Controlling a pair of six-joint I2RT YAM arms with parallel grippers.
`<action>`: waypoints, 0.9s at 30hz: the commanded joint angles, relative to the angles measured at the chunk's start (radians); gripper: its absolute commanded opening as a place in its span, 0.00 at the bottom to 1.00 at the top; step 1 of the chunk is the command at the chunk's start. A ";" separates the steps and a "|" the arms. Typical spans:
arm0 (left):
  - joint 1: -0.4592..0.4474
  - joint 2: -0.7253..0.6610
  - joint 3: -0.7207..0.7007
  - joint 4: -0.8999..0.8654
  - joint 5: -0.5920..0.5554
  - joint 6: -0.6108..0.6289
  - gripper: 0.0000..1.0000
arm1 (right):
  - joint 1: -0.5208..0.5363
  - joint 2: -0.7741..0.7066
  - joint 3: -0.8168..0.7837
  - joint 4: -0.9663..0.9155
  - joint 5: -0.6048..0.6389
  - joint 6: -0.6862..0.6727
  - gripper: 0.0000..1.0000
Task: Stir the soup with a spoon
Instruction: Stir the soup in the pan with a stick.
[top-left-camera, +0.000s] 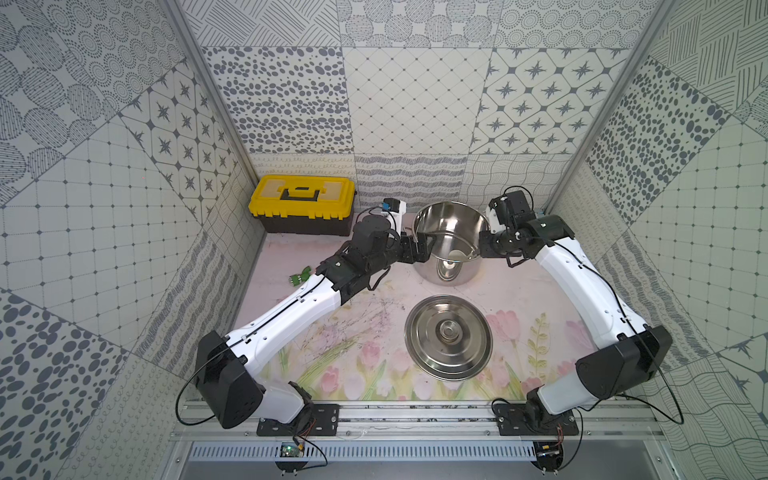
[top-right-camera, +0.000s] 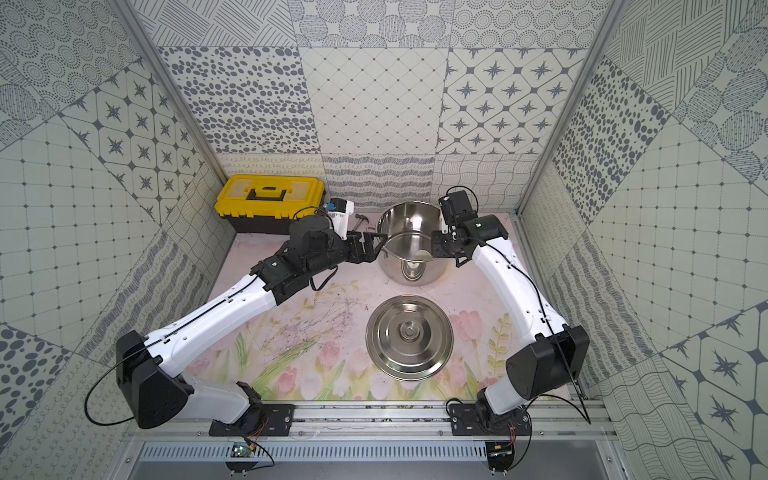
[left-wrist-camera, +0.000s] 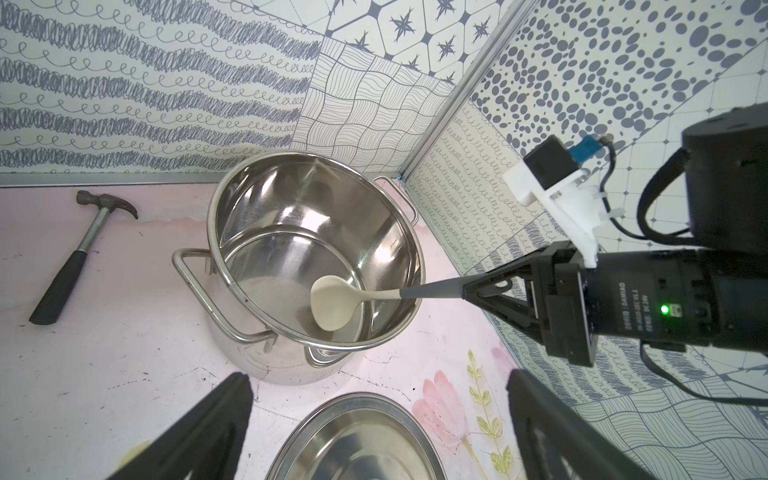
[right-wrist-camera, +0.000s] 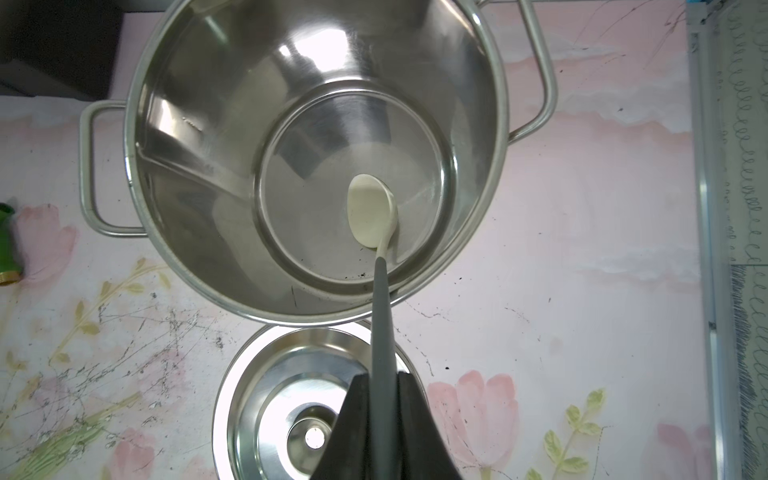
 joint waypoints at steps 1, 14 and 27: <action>0.005 0.003 0.011 0.068 0.040 0.002 1.00 | 0.050 0.000 0.009 0.048 -0.018 0.040 0.00; 0.004 -0.009 0.012 0.084 0.062 -0.003 1.00 | 0.054 0.234 0.293 0.057 0.063 0.028 0.00; 0.003 -0.021 0.008 0.079 0.062 0.024 1.00 | -0.062 0.223 0.302 0.021 0.077 -0.030 0.00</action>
